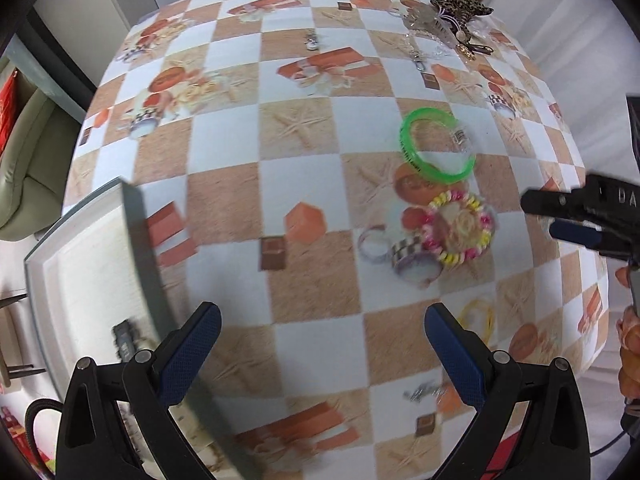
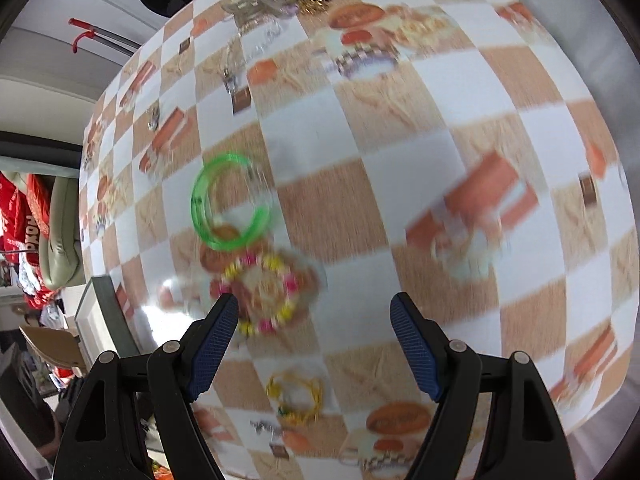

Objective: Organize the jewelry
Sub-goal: 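Grasp the green bangle with the right tool while the left tool grasps the beaded bracelet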

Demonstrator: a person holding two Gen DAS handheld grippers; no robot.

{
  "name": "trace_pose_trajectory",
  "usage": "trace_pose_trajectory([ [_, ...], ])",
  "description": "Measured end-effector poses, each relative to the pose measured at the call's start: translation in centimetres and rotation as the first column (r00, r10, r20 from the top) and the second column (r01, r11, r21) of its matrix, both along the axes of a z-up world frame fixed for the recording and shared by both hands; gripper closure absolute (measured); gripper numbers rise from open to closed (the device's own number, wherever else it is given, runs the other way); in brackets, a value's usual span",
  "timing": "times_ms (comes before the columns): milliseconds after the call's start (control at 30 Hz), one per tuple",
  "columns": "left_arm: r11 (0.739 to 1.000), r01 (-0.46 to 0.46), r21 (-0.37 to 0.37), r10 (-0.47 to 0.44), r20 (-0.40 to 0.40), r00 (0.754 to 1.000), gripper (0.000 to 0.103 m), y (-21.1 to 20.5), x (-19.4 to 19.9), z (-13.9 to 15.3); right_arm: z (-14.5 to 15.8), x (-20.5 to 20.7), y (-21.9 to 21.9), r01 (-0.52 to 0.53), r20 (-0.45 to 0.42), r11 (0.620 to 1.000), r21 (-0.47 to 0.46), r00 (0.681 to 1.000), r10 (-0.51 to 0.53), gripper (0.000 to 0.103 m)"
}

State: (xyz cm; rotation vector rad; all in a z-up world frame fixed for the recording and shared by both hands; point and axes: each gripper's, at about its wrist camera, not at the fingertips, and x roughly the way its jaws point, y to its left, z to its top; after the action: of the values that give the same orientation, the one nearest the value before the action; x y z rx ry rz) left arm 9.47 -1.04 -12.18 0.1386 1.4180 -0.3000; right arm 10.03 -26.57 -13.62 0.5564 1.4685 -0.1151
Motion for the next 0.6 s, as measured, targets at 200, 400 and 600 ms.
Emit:
trace_pose_trajectory([
  [200, 1.0, -0.02, 0.002, 0.02, -0.019, 1.0, 0.0, -2.2, 1.2, -1.8, -1.1, 4.3, 0.0, -0.066, 0.004, 0.997, -0.026, 0.998, 0.066, 0.022],
  [400, 1.0, -0.026, 0.0, 0.026, -0.029, 0.999, 0.0, -4.2, 1.9, -3.3, -2.4, 7.2, 0.8, -0.145, 0.003, 0.988, -0.055, 0.989, 0.145, 0.025],
  [600, 0.999, -0.048, 0.02, 0.049, -0.041, 0.998, 0.0, -5.1, 2.6, -4.6, -3.4, 8.6, 1.4, -0.195, -0.008, 0.979, -0.06, 0.981, 0.195, 0.039],
])
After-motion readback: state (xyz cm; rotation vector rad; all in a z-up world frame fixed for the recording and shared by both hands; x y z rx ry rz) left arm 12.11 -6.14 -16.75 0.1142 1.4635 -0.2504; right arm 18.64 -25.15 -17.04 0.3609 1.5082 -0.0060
